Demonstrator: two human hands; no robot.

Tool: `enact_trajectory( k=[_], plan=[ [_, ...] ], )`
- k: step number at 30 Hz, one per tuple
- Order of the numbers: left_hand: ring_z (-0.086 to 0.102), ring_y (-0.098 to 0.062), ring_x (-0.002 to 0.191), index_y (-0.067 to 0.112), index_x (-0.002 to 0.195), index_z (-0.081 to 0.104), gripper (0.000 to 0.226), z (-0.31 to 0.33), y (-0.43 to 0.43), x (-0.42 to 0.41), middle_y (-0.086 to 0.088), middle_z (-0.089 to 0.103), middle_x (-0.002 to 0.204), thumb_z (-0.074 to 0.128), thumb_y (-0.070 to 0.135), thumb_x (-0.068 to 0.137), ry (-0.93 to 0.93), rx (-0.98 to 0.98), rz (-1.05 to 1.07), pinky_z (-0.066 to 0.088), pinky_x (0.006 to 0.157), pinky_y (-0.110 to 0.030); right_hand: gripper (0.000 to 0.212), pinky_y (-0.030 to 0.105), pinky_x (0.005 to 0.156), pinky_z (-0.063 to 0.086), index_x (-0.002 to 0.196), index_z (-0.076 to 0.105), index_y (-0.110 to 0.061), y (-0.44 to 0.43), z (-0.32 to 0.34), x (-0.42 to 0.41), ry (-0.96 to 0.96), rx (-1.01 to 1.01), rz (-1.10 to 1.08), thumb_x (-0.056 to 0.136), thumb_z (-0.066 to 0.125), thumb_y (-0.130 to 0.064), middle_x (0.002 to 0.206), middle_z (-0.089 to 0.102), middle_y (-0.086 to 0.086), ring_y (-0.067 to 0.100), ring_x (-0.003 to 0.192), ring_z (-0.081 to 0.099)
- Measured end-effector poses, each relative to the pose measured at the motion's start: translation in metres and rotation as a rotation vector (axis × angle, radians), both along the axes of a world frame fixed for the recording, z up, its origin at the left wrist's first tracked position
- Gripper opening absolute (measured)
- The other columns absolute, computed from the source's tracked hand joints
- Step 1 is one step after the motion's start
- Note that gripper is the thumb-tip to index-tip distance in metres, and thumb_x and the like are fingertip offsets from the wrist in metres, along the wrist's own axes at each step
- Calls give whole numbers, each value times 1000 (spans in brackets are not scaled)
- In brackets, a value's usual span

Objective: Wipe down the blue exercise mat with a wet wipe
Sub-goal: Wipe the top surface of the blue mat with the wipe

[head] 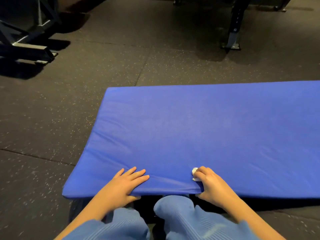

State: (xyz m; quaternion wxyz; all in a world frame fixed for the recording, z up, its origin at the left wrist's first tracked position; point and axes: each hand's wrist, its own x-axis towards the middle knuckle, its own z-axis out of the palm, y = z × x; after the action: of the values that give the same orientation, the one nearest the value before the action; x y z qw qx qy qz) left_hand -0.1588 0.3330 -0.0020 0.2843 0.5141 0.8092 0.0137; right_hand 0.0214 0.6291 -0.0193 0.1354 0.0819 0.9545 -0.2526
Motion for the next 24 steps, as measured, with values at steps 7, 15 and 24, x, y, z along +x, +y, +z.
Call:
enact_trajectory(
  k=[7, 15, 24],
  plan=[
    [6, 7, 138, 37, 142, 42, 125, -13, -1, -8, 33, 16, 141, -8, 101, 46, -114, 100, 268, 9, 116, -23, 30, 9, 82, 38, 114, 66, -21, 8, 14, -21, -155, -191, -94, 85, 67, -18, 113, 51, -9, 7, 100, 55],
    [6, -20, 148, 28, 146, 39, 52, -28, -53, -31, 3, 18, 159, 40, 50, 98, 171, -7, 780, 5, 117, -48, 21, 6, 69, 33, 98, 76, -18, -66, -5, -80, 94, -269, -70, 91, 65, -33, 97, 52, -10, -8, 73, 51],
    [31, -38, 136, 31, 152, 20, 64, -27, -95, -52, -13, 18, 156, 36, 57, 95, 56, -128, 1168, 31, 108, -53, 23, 21, 65, 36, 73, 73, -17, -67, -8, -83, 200, -19, 9, 90, 65, -31, 93, 54, -9, 14, 78, 48]
  ],
)
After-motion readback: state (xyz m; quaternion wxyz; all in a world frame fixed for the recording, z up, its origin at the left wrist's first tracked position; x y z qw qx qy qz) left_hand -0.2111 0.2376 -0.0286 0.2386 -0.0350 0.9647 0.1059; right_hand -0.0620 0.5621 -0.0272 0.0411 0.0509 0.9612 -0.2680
